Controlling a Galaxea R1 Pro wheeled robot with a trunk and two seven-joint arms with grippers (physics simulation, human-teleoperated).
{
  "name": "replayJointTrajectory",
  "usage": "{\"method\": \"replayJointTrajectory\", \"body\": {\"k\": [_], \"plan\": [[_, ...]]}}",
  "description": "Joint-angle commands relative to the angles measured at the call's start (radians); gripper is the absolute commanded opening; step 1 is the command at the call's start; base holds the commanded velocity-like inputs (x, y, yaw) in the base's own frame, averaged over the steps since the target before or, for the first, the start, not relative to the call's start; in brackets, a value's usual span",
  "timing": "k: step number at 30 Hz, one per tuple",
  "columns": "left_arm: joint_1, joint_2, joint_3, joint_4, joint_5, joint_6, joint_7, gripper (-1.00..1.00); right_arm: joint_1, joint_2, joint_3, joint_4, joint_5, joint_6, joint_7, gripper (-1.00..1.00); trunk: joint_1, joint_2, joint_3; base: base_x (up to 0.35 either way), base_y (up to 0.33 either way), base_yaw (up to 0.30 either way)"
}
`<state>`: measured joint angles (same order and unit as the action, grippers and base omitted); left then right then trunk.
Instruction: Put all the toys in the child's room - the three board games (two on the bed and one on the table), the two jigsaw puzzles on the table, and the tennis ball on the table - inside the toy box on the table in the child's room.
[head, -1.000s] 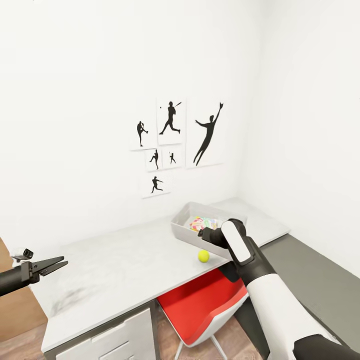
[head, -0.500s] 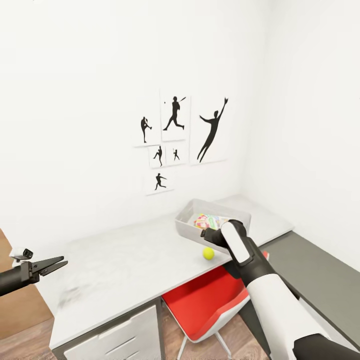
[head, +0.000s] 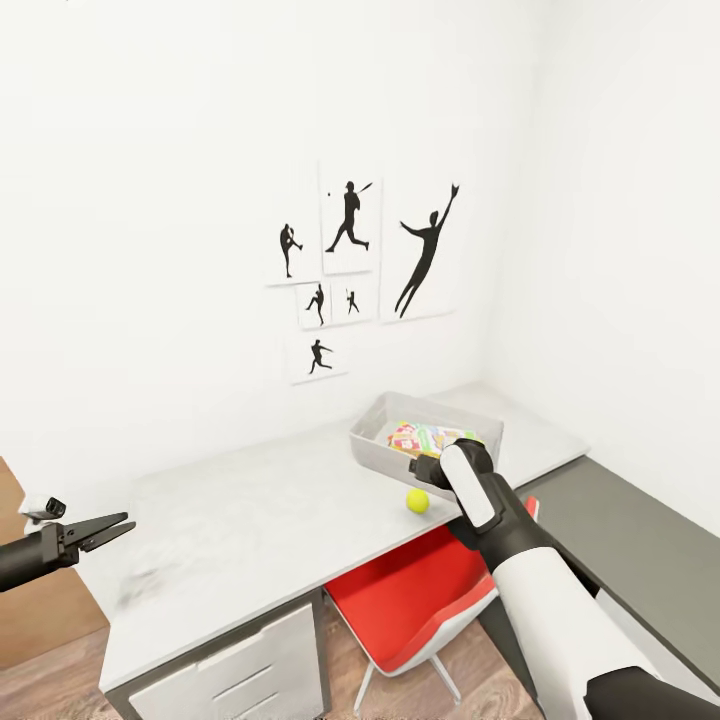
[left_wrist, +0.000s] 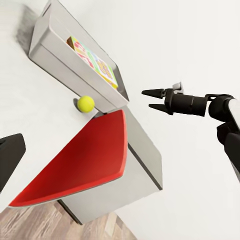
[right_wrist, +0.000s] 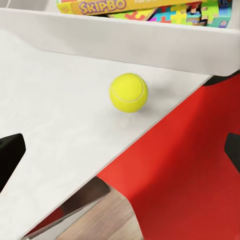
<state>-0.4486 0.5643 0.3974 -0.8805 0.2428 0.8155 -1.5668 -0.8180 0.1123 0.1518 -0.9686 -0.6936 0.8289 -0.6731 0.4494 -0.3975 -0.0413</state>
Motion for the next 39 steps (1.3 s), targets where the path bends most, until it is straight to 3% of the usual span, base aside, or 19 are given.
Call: {"method": "replayJointTrajectory", "body": {"k": [1, 18, 23, 29, 39], "plan": [[-0.001, 0.000, 0.000, 0.000, 0.000, 0.011, -0.004, 1.00, -0.001, -0.001, 0.002, -0.001, -0.009, 0.001, -0.010, 1.00, 0.001, -0.003, -0.004, 0.000, 0.000, 0.000], [-0.001, -0.001, 0.016, -0.003, 0.009, 0.014, -0.004, 1.00, -0.001, 0.003, 0.002, -0.002, -0.004, 0.002, -0.007, 1.00, 0.001, -0.003, -0.032, 0.000, 0.000, 0.000], [-0.002, -0.003, 0.050, -0.006, 0.042, 0.016, -0.004, 1.00, -0.002, 0.000, 0.002, -0.002, -0.003, 0.001, -0.006, 1.00, 0.001, -0.003, -0.040, 0.000, 0.000, 0.000], [-0.005, -0.007, 0.064, -0.011, 0.080, 0.017, -0.004, 1.00, -0.002, -0.003, 0.002, -0.003, -0.003, 0.001, -0.006, 1.00, 0.001, -0.003, -0.050, 0.000, 0.000, 0.000], [-0.014, -0.016, 0.065, -0.054, 0.096, 0.038, -0.004, 1.00, -0.019, 0.005, 0.003, -0.006, -0.004, 0.002, -0.006, 1.00, 0.001, -0.003, -0.066, 0.000, 0.000, 0.000]]}}
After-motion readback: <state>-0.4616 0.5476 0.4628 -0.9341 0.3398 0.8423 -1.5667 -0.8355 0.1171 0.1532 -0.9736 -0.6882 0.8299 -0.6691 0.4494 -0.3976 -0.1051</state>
